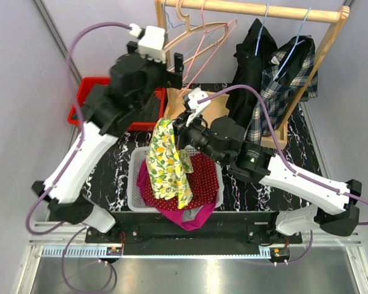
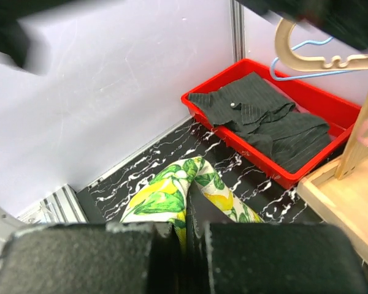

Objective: Remove the skirt from the hanger

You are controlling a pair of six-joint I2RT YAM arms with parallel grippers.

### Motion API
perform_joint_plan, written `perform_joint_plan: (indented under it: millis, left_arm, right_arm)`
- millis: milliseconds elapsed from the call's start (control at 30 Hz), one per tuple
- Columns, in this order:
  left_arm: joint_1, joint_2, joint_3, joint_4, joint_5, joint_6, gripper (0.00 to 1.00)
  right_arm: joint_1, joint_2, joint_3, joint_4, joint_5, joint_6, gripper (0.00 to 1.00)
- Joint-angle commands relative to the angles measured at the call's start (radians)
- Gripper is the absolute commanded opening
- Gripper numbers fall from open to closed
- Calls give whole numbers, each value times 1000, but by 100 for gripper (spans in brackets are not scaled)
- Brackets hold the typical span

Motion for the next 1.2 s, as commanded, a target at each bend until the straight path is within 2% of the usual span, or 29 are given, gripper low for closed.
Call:
perform_joint_plan:
  millis: [0, 100, 200, 400, 633, 767, 833, 867, 900, 933, 967, 1067, 1167]
  left_arm:
    - [3, -111, -42, -45, 93, -29, 99]
    - [3, -154, -79, -62, 112, -16, 99]
    - [3, -171, -98, -65, 118, -15, 99]
    - [3, -160, -76, -68, 144, 2, 99]
    - [3, -131, -49, -68, 158, -2, 99]
    - [3, -122, -42, -70, 164, -2, 99]
    - [3, -119, -39, -68, 164, -2, 99]
    - [3, -114, -39, -68, 161, -4, 99]
    - [3, -111, -35, -68, 161, -2, 99]
    - [5, -109, -32, -68, 161, -5, 99]
    - [3, -103, -27, -68, 163, -6, 99]
    - [3, -94, -9, -70, 167, -6, 99]
    - [3, -93, 4, -70, 167, -6, 99]
  right_arm:
    - [-7, 2, 6, 63, -8, 46, 0]
    - [-18, 6, -84, 26, 16, 89, 0]
    - [-38, 6, -249, 0, 16, 139, 0]
    - [-67, 97, -490, -6, 19, 233, 0]
    - [-73, 290, -612, 28, -62, 346, 0]
    - [-73, 407, -618, -50, -67, 360, 0]
    - [-73, 411, -620, -98, -35, 336, 12]
    - [-73, 395, -623, -112, -18, 325, 34]
    - [-72, 344, -623, -144, 26, 301, 43]
    - [-73, 312, -620, -162, 50, 285, 58]
    - [-75, 278, -603, -182, 70, 271, 79]
    - [-72, 146, -527, -290, 146, 218, 100]
    - [-73, 22, -436, -406, 177, 173, 100]
